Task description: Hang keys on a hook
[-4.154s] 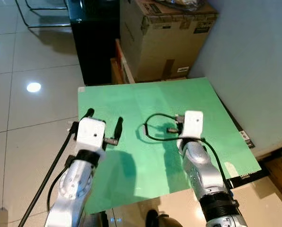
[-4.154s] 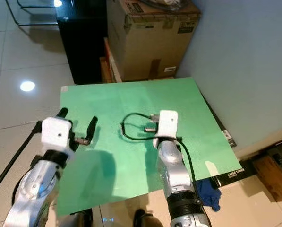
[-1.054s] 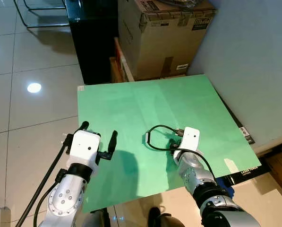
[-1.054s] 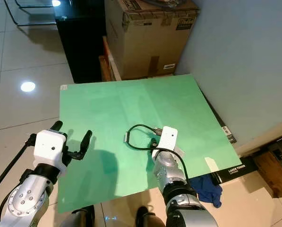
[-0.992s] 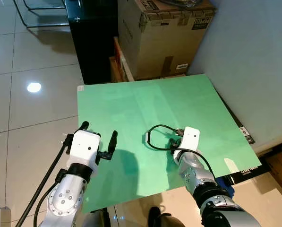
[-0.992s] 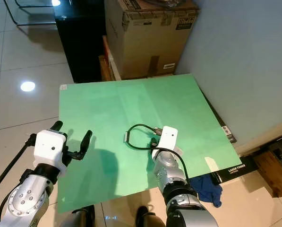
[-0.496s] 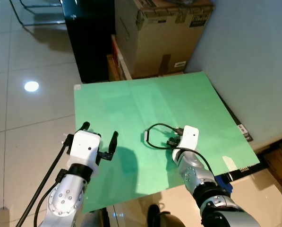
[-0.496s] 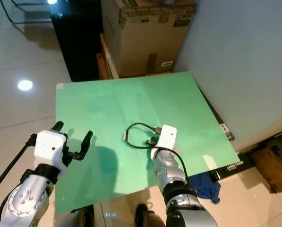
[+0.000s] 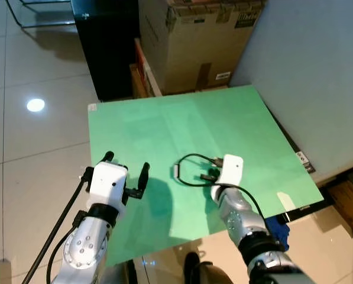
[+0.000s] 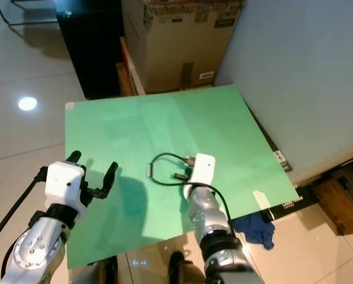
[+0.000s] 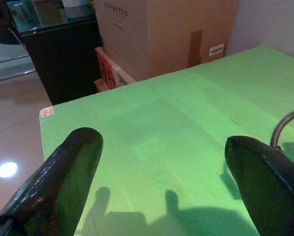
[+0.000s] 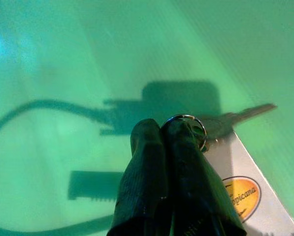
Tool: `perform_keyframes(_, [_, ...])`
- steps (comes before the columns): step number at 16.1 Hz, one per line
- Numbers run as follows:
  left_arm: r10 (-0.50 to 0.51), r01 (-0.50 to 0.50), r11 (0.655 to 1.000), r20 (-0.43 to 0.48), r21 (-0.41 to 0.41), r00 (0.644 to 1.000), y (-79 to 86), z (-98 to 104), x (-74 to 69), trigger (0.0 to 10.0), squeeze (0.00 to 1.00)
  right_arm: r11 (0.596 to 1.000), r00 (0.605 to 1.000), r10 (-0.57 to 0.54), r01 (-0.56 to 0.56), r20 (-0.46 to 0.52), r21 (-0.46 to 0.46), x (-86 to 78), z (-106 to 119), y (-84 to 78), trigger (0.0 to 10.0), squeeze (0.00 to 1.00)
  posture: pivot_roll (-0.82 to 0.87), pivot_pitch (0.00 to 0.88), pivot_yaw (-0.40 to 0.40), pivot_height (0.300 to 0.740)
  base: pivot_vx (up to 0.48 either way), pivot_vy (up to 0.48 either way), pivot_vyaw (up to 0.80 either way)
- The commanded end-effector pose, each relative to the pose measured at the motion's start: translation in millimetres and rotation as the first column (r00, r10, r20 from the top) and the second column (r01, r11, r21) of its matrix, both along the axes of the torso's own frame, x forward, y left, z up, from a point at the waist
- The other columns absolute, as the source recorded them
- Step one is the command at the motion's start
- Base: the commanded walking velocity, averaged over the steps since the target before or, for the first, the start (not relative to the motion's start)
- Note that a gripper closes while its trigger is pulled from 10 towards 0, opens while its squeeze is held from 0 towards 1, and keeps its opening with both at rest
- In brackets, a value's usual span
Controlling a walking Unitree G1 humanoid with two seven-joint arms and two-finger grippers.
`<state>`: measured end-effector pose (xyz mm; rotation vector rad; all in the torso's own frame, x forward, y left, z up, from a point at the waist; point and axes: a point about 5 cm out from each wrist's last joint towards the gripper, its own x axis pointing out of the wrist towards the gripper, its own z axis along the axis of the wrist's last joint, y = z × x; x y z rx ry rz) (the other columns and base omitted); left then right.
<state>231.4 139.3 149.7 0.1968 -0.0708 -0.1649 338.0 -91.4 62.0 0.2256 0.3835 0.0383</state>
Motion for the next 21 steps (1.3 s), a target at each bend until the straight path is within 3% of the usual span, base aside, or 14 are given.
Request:
perform_keyframes(1, [-0.028,0.028,1.000,-0.012,-0.009,1.000,-5.3,-3.0,-0.8,10.0,0.00,1.000,0.999,-0.001,0.002,0.035,-0.028,0.3,5.0,-2.1,0.0,0.11,0.04,0.342,-0.107,0.740,0.000,0.000,0.00])
perform_keyframes(5, [-0.036,0.036,0.999,-0.004,-0.010,0.999,-7.3,-2.0,3.7,10.0,0.00,0.998,0.989,0.029,-0.020,0.146,-0.065,2.3,27.4,2.9,0.0,0.18,0.04,0.326,-0.103,0.740,0.000,0.000,0.00])
perform_keyframes(11, [-0.009,0.009,0.998,-0.010,-0.055,1.000,-5.2,-4.6,15.1,10.0,0.00,0.987,0.954,0.125,-0.093,0.271,-0.128,-0.3,53.9,10.2,0.0,0.16,0.05,0.253,-0.118,0.740,0.000,0.000,0.00])
perform_keyframes(15, [0.097,-0.115,0.977,-0.110,-0.178,0.989,6.9,-18.7,24.6,10.0,0.00,0.976,0.914,0.219,-0.208,0.341,-0.069,-16.5,68.9,17.3,0.0,0.13,0.06,0.146,-0.124,0.740,0.000,0.000,0.00])
perform_keyframes(17, [0.141,-0.170,0.966,-0.154,-0.195,0.978,26.0,-27.4,12.1,10.0,0.00,0.965,0.898,0.260,-0.252,0.353,-0.070,-34.9,69.1,13.6,0.0,0.13,0.06,0.107,-0.121,0.740,0.000,0.000,0.00])
perform_keyframes(18, [0.156,-0.185,0.965,-0.161,-0.184,0.975,34.8,-30.9,8.3,10.0,0.00,0.959,0.876,0.284,-0.257,0.389,-0.122,-43.0,72.7,8.6,0.0,0.12,0.06,0.082,-0.120,0.740,0.000,0.000,0.00])
perform_keyframes(20, [0.137,-0.150,0.968,-0.077,-0.200,0.988,52.2,-19.2,13.2,10.0,0.00,0.947,0.718,0.311,-0.179,0.623,-0.266,-66.2,101.4,-10.6,0.0,0.03,0.04,0.017,-0.107,0.740,0.000,0.000,0.00])
perform_keyframes(21, [0.123,-0.132,0.965,-0.053,-0.225,0.991,50.6,-15.2,14.7,10.0,0.00,0.944,0.685,0.308,-0.134,0.660,-0.301,-73.3,103.6,-18.4,0.0,0.03,0.04,0.000,-0.103,0.740,0.000,0.000,0.00])
